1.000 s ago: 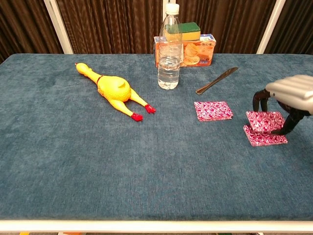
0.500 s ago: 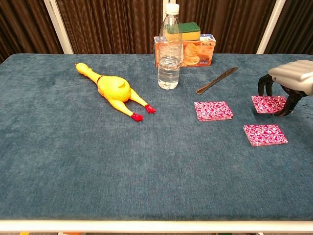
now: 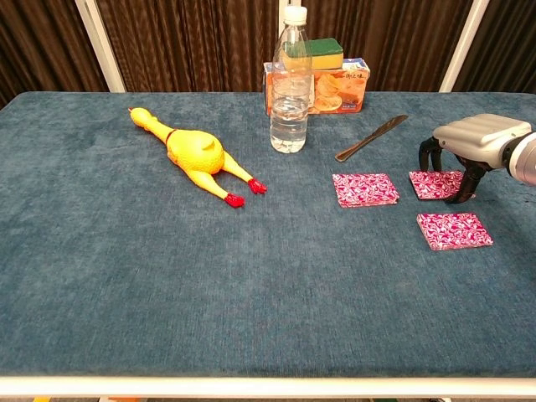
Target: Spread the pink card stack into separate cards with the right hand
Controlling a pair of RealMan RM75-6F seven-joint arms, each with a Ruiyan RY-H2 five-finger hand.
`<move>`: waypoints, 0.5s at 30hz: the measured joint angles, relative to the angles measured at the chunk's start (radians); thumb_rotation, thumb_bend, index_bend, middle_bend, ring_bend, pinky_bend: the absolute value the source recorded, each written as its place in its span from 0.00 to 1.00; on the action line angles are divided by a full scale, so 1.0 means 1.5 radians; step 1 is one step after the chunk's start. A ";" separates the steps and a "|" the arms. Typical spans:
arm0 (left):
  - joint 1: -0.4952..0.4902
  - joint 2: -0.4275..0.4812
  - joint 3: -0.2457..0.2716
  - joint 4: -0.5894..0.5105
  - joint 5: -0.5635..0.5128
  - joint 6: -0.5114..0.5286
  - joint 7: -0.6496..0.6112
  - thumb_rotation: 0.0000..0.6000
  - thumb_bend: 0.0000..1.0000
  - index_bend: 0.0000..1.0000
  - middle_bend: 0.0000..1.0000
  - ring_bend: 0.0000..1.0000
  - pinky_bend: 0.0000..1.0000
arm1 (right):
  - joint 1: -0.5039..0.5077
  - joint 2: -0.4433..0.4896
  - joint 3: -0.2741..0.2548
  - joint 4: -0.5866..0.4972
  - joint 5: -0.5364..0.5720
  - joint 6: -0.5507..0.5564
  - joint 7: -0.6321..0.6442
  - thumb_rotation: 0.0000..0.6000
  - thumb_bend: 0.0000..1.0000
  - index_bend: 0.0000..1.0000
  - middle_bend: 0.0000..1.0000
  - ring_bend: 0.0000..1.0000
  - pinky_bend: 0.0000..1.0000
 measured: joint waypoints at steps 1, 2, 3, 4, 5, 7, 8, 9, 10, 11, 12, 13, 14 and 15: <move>0.000 0.000 0.000 0.000 0.000 0.000 0.000 1.00 0.04 0.19 0.19 0.09 0.18 | 0.000 0.002 0.000 -0.002 0.000 -0.002 0.001 1.00 0.10 0.30 0.29 0.71 0.78; 0.000 0.000 0.000 0.000 0.000 0.000 0.000 1.00 0.03 0.19 0.19 0.09 0.18 | 0.000 0.004 -0.001 -0.004 0.000 -0.004 0.001 1.00 0.10 0.27 0.27 0.71 0.78; 0.000 -0.001 0.001 0.001 0.000 0.000 0.000 1.00 0.03 0.19 0.19 0.09 0.18 | 0.001 0.006 -0.001 -0.006 0.003 -0.007 0.000 1.00 0.10 0.24 0.25 0.71 0.78; 0.000 -0.001 0.001 0.001 0.001 0.000 -0.001 1.00 0.03 0.19 0.19 0.09 0.18 | 0.001 0.008 -0.002 -0.008 0.005 -0.010 -0.001 1.00 0.10 0.23 0.24 0.71 0.78; 0.000 -0.001 0.001 0.001 0.001 0.000 -0.001 1.00 0.03 0.19 0.19 0.09 0.18 | 0.001 0.009 -0.002 -0.011 0.008 -0.011 -0.003 1.00 0.10 0.22 0.23 0.71 0.78; 0.000 -0.001 0.000 0.001 0.000 0.000 -0.001 1.00 0.03 0.19 0.19 0.09 0.18 | 0.002 0.012 -0.002 -0.016 0.011 -0.013 -0.005 1.00 0.10 0.20 0.22 0.71 0.78; 0.000 -0.001 0.000 0.001 0.000 -0.001 -0.001 1.00 0.03 0.19 0.19 0.09 0.18 | 0.003 0.012 -0.002 -0.018 0.012 -0.012 -0.006 1.00 0.10 0.20 0.22 0.71 0.78; 0.000 -0.001 0.000 0.001 -0.001 -0.001 -0.002 1.00 0.03 0.19 0.19 0.09 0.18 | 0.003 0.014 -0.002 -0.022 0.011 -0.011 -0.006 1.00 0.10 0.20 0.22 0.71 0.78; 0.000 0.000 0.000 0.001 -0.001 -0.001 -0.002 1.00 0.04 0.19 0.19 0.09 0.18 | 0.003 0.015 -0.002 -0.025 0.011 -0.009 -0.006 1.00 0.10 0.20 0.22 0.71 0.78; 0.000 0.000 0.000 0.001 0.000 -0.001 -0.002 1.00 0.03 0.19 0.19 0.09 0.18 | 0.003 0.017 -0.002 -0.029 0.010 -0.007 -0.006 1.00 0.10 0.20 0.22 0.71 0.78; 0.001 -0.001 0.000 0.001 0.000 0.000 -0.002 1.00 0.03 0.19 0.19 0.09 0.18 | 0.003 0.021 -0.001 -0.036 0.009 -0.004 -0.005 1.00 0.10 0.20 0.22 0.71 0.78; 0.000 -0.001 0.000 0.002 0.000 0.000 -0.002 1.00 0.03 0.19 0.19 0.09 0.18 | 0.002 0.024 0.000 -0.042 0.007 0.000 -0.005 1.00 0.10 0.20 0.22 0.71 0.78; 0.000 -0.001 0.000 0.001 0.001 0.000 -0.002 1.00 0.03 0.19 0.19 0.09 0.18 | 0.001 0.028 0.000 -0.049 0.005 0.005 -0.005 1.00 0.10 0.20 0.22 0.71 0.78; 0.000 -0.001 -0.001 0.001 0.001 0.000 -0.002 1.00 0.03 0.19 0.19 0.09 0.18 | 0.000 0.035 0.001 -0.061 0.002 0.012 -0.005 1.00 0.10 0.20 0.22 0.71 0.78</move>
